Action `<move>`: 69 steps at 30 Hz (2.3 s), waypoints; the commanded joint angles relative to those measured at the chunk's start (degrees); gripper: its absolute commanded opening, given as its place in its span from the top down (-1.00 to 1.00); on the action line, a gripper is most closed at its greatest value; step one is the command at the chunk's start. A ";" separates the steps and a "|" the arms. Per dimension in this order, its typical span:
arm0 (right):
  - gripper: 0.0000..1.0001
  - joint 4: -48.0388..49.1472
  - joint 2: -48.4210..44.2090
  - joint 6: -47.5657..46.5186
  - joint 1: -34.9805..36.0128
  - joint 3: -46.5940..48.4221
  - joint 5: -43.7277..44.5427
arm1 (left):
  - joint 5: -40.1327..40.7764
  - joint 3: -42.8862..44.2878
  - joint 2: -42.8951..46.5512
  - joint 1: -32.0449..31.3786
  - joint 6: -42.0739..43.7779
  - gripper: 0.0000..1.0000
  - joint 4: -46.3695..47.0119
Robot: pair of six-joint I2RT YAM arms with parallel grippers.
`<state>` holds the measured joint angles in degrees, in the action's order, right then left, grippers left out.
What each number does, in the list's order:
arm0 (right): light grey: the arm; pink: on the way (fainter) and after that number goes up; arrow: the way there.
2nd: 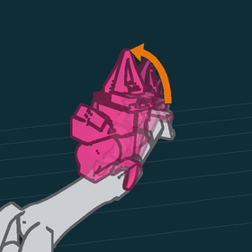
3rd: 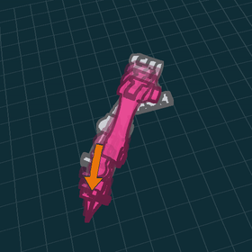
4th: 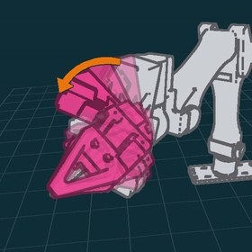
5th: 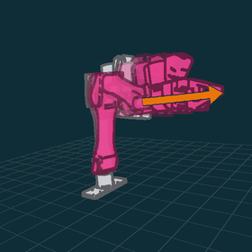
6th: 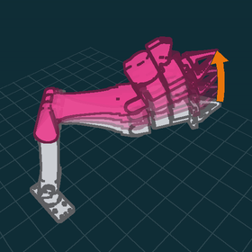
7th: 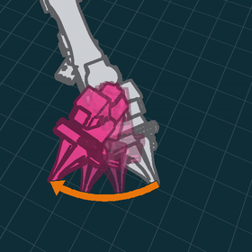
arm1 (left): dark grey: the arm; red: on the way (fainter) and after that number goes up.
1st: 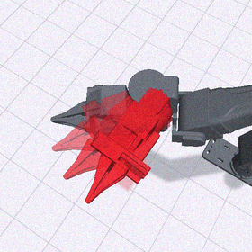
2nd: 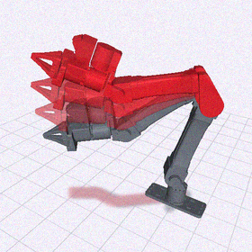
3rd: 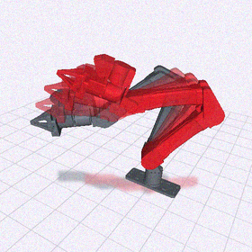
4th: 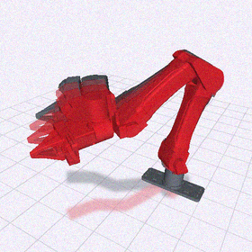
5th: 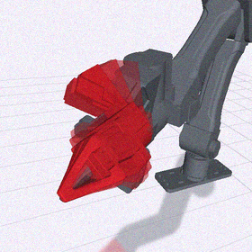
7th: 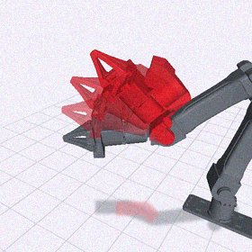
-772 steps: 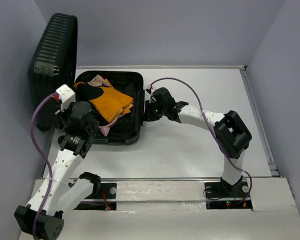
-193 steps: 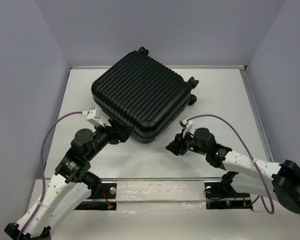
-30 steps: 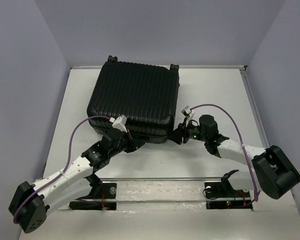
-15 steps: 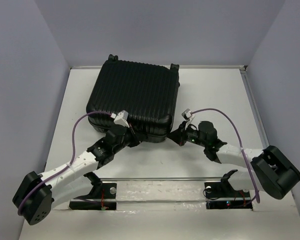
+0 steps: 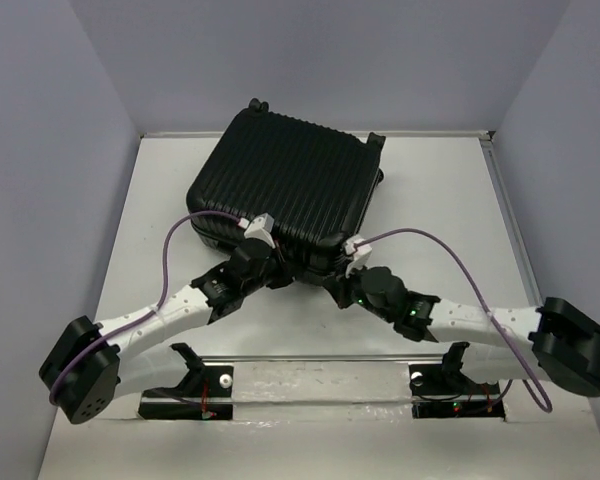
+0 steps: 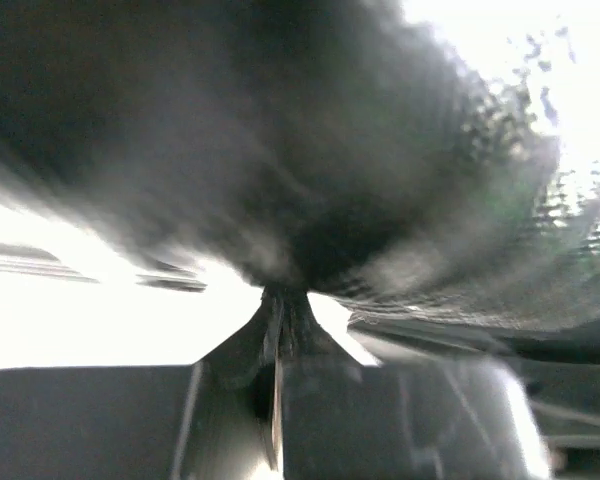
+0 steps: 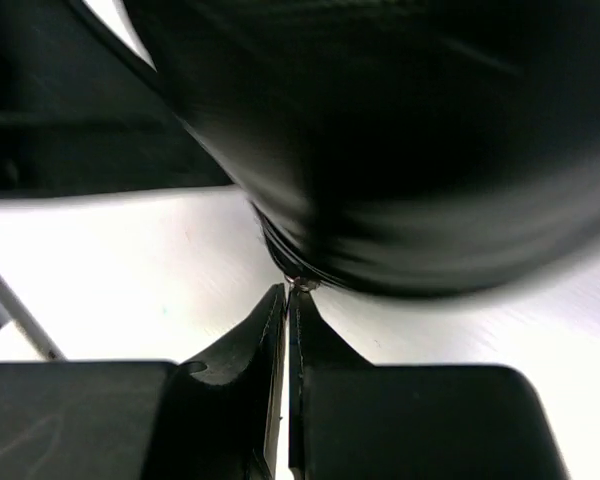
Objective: Pack the luggage
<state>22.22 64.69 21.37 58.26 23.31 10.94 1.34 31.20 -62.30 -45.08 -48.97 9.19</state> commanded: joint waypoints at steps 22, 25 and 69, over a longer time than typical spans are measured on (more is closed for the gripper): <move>-0.70 -1.28 5.99 14.58 11.00 5.87 14.19 | 5.52 25.12 15.46 17.11 17.05 -0.68 -21.84; -0.47 -8.40 1.87 15.02 11.00 7.62 16.39 | 5.25 32.50 10.39 23.44 21.01 -0.81 -23.87; 0.85 -15.10 33.83 5.09 -34.62 48.99 -23.84 | -25.43 29.32 -37.74 51.32 4.77 0.25 -0.67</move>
<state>0.01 94.98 27.20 21.82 63.59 2.20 -18.13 73.54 -110.43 8.67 -41.74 6.74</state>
